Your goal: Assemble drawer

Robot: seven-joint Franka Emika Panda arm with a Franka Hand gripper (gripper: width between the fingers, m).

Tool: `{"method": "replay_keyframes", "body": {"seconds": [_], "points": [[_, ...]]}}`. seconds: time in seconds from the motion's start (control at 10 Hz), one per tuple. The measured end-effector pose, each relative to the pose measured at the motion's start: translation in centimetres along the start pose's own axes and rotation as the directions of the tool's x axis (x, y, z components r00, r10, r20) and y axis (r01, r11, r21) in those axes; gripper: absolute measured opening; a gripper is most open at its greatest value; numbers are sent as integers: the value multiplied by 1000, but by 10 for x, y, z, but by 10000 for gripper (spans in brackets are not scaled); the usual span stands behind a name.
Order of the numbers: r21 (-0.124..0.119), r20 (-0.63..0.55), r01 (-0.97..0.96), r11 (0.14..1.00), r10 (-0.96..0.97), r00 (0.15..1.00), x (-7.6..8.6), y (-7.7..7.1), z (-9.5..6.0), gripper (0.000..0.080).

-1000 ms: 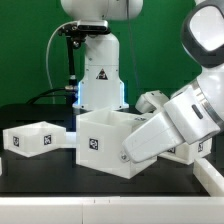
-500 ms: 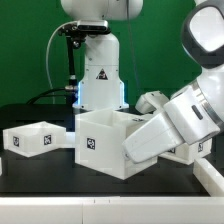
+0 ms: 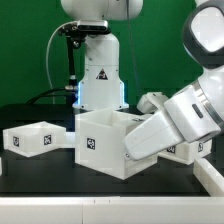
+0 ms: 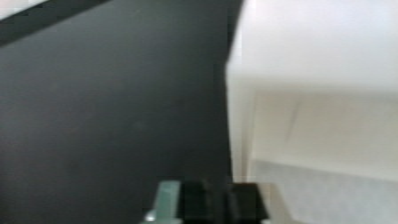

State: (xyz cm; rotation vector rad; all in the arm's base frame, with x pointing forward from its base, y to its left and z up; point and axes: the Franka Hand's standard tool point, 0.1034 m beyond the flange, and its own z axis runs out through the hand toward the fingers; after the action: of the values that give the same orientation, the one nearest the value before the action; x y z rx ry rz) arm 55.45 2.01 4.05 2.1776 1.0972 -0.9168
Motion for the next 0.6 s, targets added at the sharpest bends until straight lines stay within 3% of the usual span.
{"method": "replay_keyframes", "body": {"seconds": [0.1,0.2,0.3,0.4,0.5,0.6], "points": [[3,10,-18,1000,18,1000,-3,6,5,229],[6,19,-40,999,40,999,-8,20,7,229],[3,23,-65,998,64,998,-7,22,9,429],[1,29,-52,999,52,998,-3,16,9,560],[0,27,-44,999,44,999,-2,14,8,560],[0,27,-45,999,45,999,-2,15,8,631]]}}
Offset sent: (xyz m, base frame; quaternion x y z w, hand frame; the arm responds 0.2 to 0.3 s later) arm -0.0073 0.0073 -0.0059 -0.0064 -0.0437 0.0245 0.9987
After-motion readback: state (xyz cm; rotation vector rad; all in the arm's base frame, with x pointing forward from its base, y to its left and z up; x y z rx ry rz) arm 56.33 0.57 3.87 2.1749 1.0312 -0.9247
